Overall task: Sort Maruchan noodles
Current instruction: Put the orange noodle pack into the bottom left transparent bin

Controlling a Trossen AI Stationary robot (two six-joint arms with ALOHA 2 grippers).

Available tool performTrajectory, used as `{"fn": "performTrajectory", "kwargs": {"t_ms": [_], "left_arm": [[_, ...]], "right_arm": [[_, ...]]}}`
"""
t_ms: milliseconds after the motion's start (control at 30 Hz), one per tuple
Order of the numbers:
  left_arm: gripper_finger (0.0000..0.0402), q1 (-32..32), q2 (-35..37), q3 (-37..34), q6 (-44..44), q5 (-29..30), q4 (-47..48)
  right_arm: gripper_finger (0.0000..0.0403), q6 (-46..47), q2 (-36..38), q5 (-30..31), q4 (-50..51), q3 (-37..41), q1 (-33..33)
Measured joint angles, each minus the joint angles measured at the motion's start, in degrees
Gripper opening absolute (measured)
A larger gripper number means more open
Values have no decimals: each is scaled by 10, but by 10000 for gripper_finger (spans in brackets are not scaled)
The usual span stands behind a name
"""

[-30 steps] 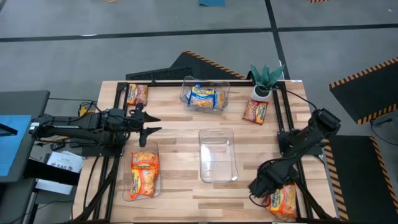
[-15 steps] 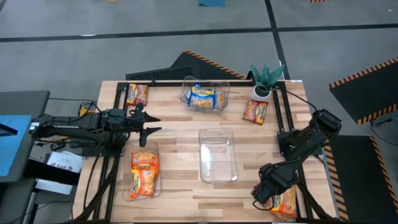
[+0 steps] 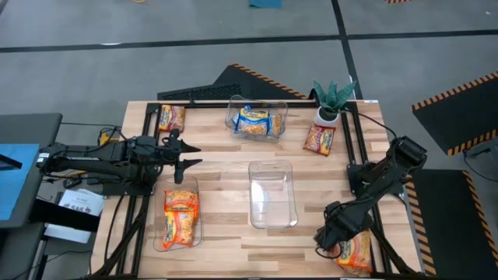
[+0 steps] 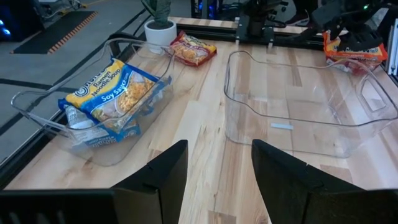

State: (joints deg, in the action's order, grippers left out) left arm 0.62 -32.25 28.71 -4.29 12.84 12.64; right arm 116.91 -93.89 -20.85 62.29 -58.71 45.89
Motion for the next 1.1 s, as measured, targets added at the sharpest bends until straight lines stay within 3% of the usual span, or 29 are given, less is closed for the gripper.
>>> {"fn": "performTrajectory", "kwargs": {"t_ms": [267,567,867,1100], "left_arm": [[167,0,0,0,0,0,0],[167,0,0,0,0,0,0],[167,0,0,0,2,0,0],[167,0,0,0,8,0,0]], "right_arm": [[190,-2,0,-1,-4,9,0],[18,-51,0,-9,-5,9,-3],[7,-182,7,23,14,-32,-21],[7,-252,49,192,48,-112,-33]]}}
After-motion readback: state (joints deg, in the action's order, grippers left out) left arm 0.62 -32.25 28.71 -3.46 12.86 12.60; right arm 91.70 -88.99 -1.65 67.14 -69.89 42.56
